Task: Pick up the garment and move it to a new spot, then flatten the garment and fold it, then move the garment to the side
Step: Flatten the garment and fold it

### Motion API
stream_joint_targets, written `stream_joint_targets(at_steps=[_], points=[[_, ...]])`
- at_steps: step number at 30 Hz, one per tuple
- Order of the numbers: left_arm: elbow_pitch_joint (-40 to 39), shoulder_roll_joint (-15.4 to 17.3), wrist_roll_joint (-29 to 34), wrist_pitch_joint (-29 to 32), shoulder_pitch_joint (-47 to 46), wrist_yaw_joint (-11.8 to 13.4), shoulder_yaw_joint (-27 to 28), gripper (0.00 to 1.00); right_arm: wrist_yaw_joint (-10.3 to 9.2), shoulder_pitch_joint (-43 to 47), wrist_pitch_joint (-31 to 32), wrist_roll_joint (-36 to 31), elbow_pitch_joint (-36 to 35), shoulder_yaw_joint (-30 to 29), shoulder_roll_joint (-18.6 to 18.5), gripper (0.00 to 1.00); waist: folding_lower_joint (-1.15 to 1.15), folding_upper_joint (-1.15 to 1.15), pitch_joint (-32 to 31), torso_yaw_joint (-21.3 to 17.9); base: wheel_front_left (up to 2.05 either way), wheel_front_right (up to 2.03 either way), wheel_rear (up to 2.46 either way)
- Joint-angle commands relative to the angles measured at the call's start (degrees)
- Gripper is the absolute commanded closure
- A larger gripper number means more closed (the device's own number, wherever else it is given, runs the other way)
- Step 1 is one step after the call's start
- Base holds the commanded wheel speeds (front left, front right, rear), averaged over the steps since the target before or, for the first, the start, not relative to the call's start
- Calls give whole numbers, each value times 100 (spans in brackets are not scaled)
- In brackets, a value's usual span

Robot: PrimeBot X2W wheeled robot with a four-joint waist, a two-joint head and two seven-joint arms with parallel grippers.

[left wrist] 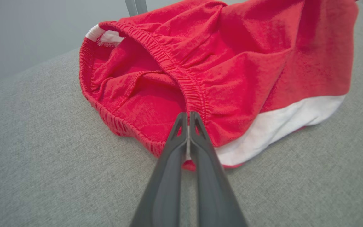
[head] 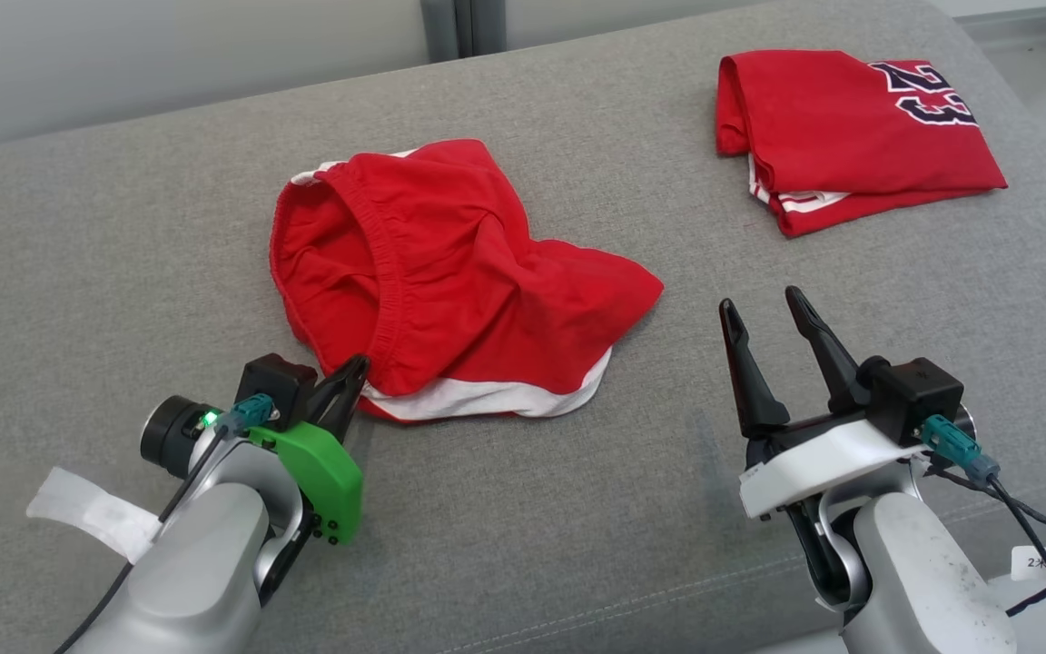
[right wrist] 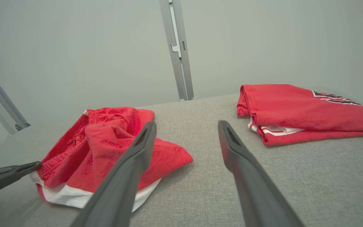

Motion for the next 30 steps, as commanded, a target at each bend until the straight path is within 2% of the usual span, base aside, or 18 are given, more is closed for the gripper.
stream_joint_targets(at_steps=[1,8,18,24,30], points=[[-28,-24,-53,-56,125,-18,-1,100,0,79,-20,-37,20,-1,-15,0,0,0,-132,181,0,0,0],[-295,-50,-142,-173,435,88,52,100,0,151,-20,-84,61,-10,-17,0,0,0,-302,475,0,0,0],[-1274,134,-431,-245,1351,495,302,100,0,288,-20,-53,77,-16,-15,0,0,0,-435,807,0,0,0],[-1654,270,-604,-273,1707,817,624,100,0,262,-20,-69,133,5,-16,0,0,0,-420,899,0,0,0],[-1778,239,-689,-294,1946,884,778,100,0,226,-20,-93,265,-17,-17,0,0,0,-369,923,0,0,0]])
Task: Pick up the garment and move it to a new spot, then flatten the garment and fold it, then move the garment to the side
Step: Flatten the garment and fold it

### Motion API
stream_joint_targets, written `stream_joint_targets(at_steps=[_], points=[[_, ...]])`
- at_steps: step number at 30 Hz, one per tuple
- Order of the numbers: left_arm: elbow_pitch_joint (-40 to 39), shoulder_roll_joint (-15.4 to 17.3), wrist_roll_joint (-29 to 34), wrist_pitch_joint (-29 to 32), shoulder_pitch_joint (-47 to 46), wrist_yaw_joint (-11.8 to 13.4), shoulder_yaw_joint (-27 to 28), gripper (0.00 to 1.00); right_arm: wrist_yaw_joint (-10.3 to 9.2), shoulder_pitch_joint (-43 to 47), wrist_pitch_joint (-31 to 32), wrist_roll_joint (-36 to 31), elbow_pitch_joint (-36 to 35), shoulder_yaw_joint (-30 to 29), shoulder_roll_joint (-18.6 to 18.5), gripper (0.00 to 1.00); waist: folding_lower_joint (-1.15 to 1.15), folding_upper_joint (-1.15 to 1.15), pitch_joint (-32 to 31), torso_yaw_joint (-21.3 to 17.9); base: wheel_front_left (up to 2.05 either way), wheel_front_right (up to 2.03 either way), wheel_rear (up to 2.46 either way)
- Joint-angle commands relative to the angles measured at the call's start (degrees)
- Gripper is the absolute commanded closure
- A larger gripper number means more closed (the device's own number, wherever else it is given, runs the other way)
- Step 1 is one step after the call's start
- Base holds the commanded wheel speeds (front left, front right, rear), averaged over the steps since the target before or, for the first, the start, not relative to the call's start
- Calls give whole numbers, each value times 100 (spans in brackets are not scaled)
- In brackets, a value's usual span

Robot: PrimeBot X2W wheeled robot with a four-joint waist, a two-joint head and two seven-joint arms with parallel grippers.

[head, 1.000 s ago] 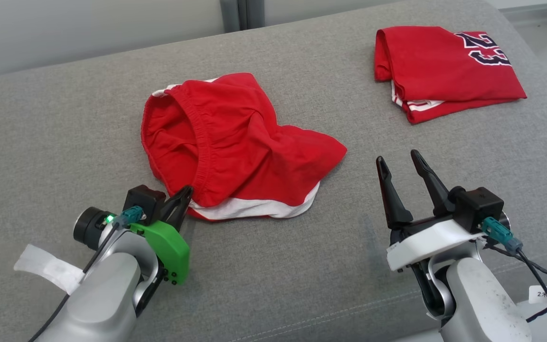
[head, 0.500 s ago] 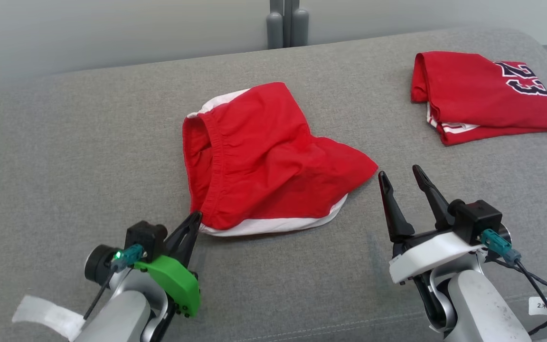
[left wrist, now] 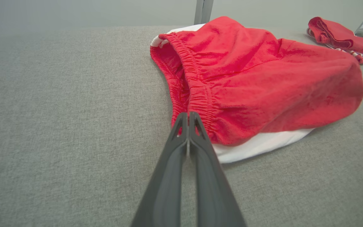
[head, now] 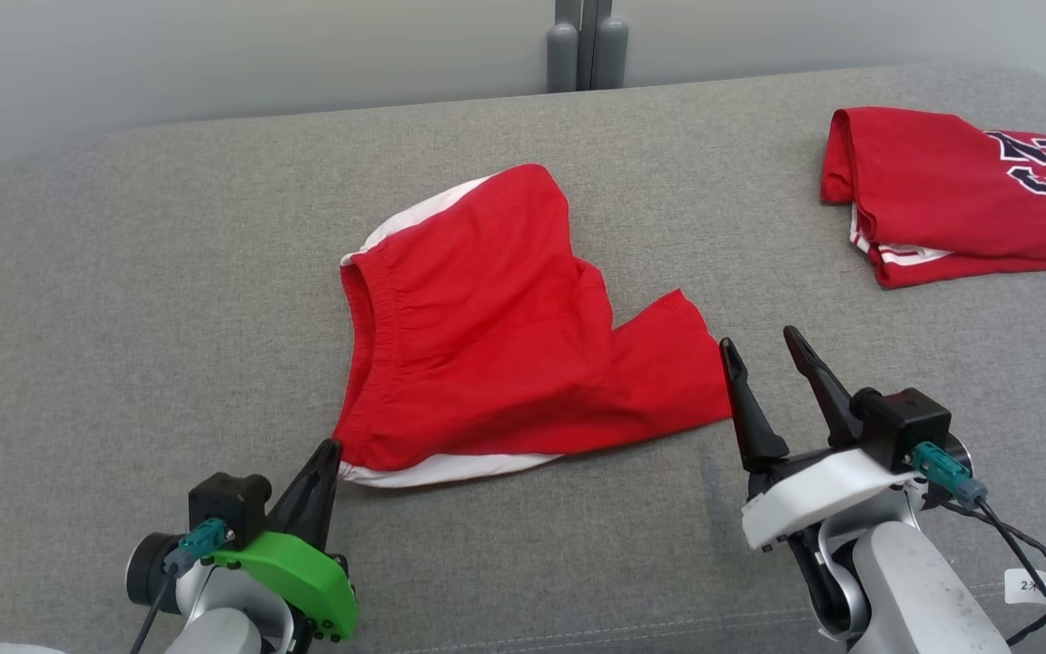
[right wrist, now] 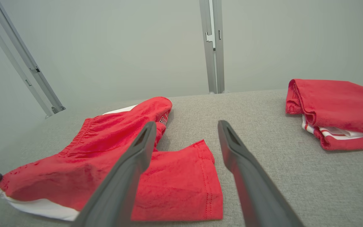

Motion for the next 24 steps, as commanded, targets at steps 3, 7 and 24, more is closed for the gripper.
stream_joint_targets(at_steps=[3,7,24], points=[[103,-29,-45,-42,138,90,132,100,0,-74,-20,-37,71,-26,-19,0,0,0,39,-7,0,0,0],[135,-115,26,-41,225,54,310,100,0,-92,-20,-56,220,-78,-18,0,0,0,71,10,0,0,0],[-378,-656,853,-39,585,-75,1413,0,0,-358,51,-161,880,-345,-47,0,0,0,137,261,0,0,0]])
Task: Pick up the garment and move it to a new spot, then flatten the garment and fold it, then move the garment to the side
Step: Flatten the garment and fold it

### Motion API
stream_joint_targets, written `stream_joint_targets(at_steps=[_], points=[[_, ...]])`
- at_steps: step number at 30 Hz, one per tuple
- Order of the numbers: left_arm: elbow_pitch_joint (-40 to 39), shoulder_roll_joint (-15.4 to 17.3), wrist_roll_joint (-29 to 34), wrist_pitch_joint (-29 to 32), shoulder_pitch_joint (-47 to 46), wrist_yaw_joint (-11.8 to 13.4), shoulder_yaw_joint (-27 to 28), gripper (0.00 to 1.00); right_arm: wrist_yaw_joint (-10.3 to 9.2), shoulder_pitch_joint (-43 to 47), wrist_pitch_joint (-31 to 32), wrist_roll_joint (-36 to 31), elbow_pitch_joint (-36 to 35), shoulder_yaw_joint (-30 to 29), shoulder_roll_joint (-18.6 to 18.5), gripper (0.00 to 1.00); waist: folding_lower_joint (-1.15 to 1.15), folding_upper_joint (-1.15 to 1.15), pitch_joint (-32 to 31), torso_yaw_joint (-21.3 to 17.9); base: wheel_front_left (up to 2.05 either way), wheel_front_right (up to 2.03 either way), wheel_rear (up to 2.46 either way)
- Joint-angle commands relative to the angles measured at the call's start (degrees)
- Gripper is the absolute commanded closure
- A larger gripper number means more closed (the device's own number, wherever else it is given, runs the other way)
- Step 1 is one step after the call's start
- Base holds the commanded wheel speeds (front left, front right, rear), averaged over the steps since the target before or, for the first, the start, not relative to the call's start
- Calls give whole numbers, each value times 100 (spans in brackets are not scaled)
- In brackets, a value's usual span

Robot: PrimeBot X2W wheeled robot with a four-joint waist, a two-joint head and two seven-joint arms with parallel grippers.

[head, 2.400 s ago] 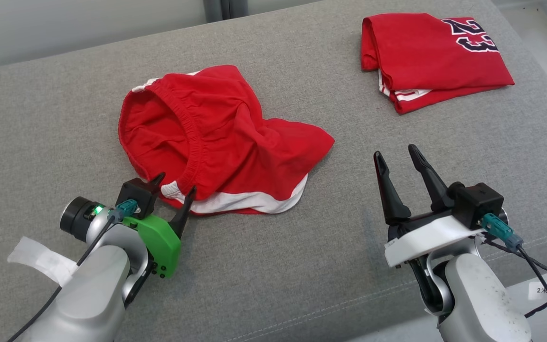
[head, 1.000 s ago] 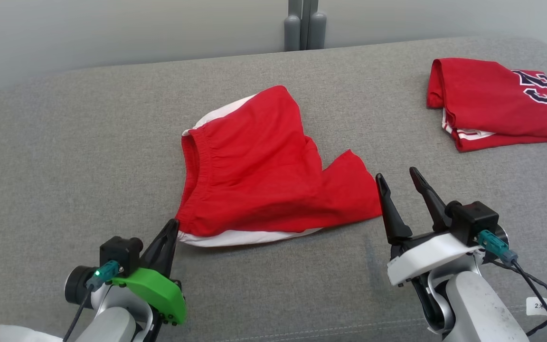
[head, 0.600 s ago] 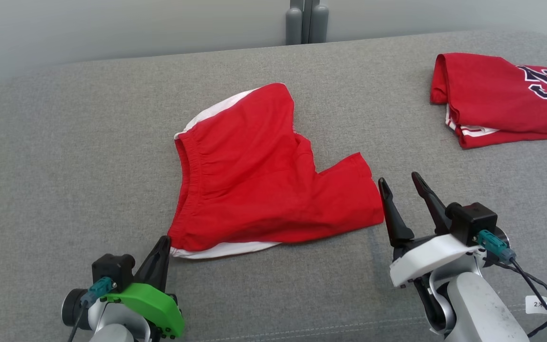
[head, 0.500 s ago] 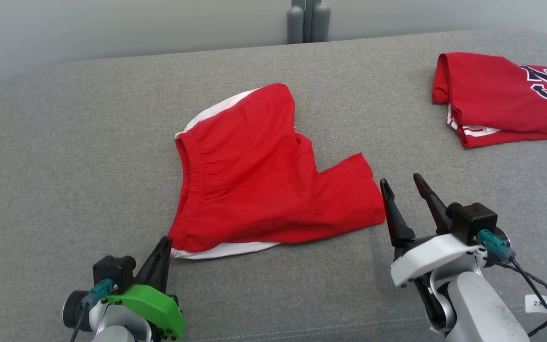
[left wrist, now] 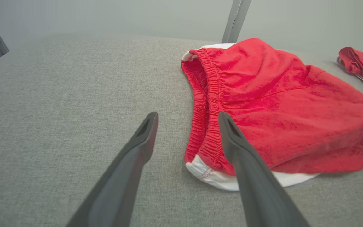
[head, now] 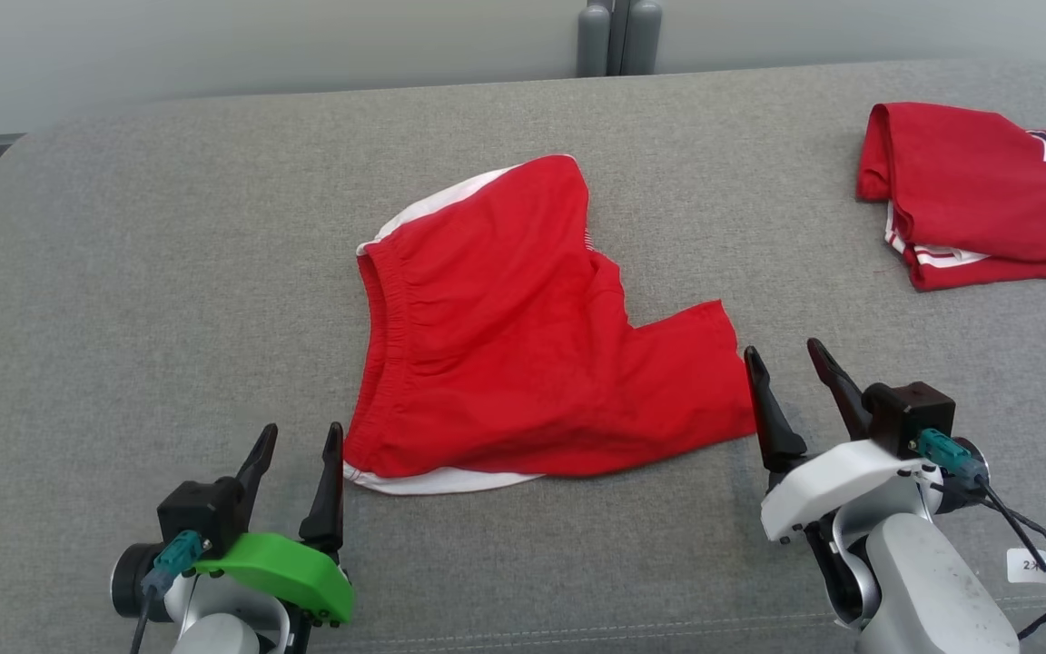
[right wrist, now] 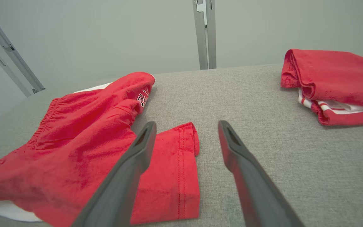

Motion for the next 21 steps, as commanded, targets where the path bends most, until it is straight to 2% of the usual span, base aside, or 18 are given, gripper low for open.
stream_joint_targets(at_steps=[1,8,21], points=[[-116,-33,109,-15,103,-12,114,0,0,-53,62,-13,92,-22,-45,0,0,0,-11,52,0,0,0],[-696,-224,626,-15,352,-28,771,0,0,-212,291,119,549,24,-145,0,0,0,-60,155,0,0,0],[-1086,-574,1251,-14,673,-151,1511,0,0,-648,571,452,1638,287,-272,0,0,0,-114,357,0,0,0]])
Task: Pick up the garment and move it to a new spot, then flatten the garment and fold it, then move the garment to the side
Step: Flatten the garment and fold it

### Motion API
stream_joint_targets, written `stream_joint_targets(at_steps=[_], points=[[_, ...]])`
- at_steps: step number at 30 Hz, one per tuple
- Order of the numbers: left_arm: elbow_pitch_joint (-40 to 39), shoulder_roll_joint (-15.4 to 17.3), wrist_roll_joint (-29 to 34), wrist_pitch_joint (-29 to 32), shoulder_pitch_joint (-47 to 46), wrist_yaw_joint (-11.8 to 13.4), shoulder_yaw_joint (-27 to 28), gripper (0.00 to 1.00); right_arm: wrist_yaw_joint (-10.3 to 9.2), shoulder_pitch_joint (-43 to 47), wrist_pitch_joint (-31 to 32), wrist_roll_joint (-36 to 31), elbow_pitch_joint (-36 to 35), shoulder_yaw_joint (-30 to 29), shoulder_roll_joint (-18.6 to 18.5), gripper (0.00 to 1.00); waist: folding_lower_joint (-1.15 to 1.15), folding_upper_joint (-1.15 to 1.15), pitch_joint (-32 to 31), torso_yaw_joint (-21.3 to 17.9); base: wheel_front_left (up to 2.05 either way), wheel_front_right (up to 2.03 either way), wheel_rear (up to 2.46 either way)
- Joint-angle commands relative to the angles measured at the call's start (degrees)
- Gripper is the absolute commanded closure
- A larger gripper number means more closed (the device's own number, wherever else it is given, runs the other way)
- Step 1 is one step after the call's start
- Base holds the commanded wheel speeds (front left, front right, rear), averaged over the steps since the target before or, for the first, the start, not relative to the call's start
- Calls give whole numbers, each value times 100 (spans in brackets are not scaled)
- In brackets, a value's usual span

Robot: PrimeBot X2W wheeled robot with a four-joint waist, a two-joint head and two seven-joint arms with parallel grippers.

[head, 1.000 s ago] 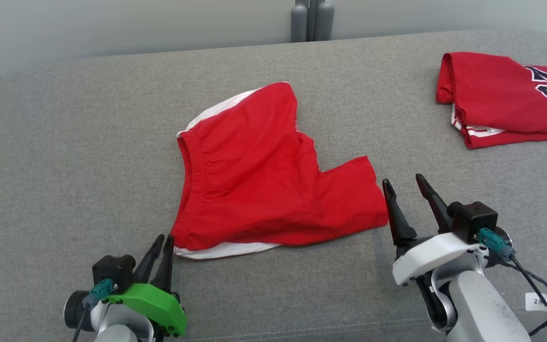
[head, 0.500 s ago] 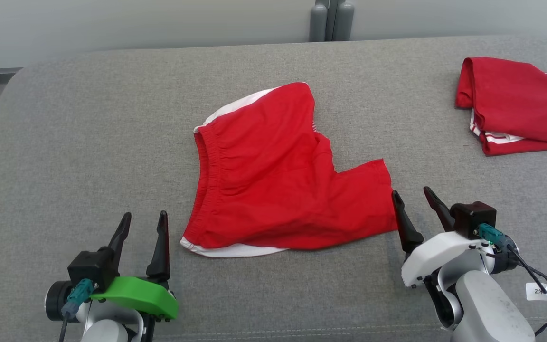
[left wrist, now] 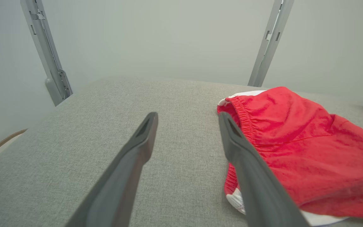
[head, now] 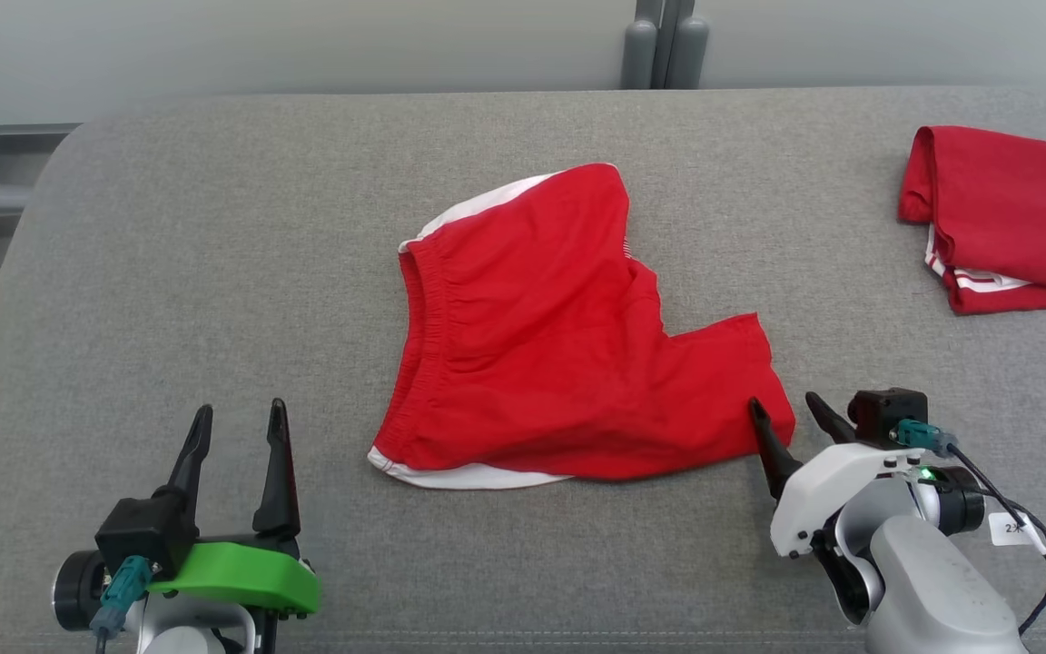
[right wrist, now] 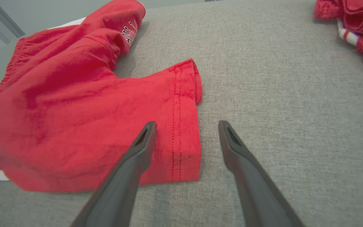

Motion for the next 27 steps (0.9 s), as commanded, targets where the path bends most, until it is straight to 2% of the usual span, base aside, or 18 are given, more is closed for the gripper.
stream_joint_targets(at_steps=[1,5,6,7,9,17,27], points=[[-12,-23,81,-14,100,-46,74,0,0,-102,23,57,134,43,-25,0,0,0,-11,55,0,0,0],[-7,-128,173,-14,115,-133,193,0,0,-212,-44,169,476,122,-41,2,0,0,-4,140,0,0,0],[-3,-139,199,-15,122,-153,222,0,0,-241,-59,210,563,149,-37,21,0,0,-3,159,0,0,0],[9,-148,223,-15,130,-173,242,0,0,-267,-71,226,642,183,-33,51,0,0,0,177,0,0,0],[28,-178,271,-15,134,-221,281,0,0,-335,-139,283,753,246,-34,100,0,0,9,207,0,0,0],[63,-269,382,-15,174,-313,493,0,-1,-461,-501,405,803,428,-80,100,0,0,-18,146,0,0,0],[108,-324,466,-15,207,-401,585,0,0,-426,-527,887,27,648,-199,100,0,0,-65,53,0,0,0]])
